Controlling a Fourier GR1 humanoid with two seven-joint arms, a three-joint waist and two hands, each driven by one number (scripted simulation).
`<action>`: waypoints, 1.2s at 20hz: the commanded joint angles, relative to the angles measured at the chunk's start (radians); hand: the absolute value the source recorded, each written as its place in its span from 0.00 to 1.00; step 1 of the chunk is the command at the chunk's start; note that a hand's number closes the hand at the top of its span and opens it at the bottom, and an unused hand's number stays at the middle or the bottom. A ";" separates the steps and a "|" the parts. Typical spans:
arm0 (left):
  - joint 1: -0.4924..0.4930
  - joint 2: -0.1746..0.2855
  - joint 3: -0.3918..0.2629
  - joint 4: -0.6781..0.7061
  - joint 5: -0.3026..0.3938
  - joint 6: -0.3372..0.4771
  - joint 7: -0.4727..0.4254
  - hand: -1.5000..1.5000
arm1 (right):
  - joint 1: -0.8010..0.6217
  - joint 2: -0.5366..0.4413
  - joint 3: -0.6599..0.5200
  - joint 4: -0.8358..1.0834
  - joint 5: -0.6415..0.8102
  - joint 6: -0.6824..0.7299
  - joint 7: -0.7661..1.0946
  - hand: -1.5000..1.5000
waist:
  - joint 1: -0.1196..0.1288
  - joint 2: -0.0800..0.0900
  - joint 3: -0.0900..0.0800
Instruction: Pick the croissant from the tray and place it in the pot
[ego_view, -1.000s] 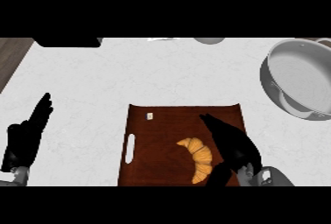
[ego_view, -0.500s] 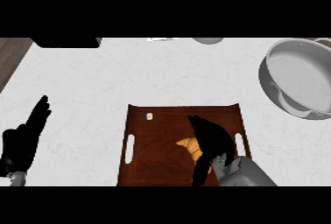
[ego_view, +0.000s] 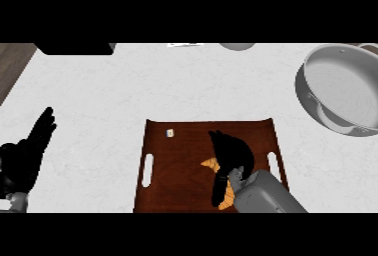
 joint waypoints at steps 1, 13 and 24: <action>0.032 -0.009 0.014 -0.035 -0.025 -0.009 0.003 0.50 | 0.021 0.018 0.005 0.047 0.051 0.021 0.060 0.00 | 0.000 -0.001 0.000; 0.008 -0.085 0.064 -0.084 -0.112 -0.045 0.091 0.50 | 0.080 0.027 -0.070 0.074 0.137 0.055 -0.052 0.00 | -0.002 -0.001 0.000; 0.019 -0.169 0.076 -0.062 -0.178 -0.065 0.049 0.50 | 0.039 0.072 -0.049 0.204 0.231 0.018 -0.210 1.00 | 0.000 0.000 0.001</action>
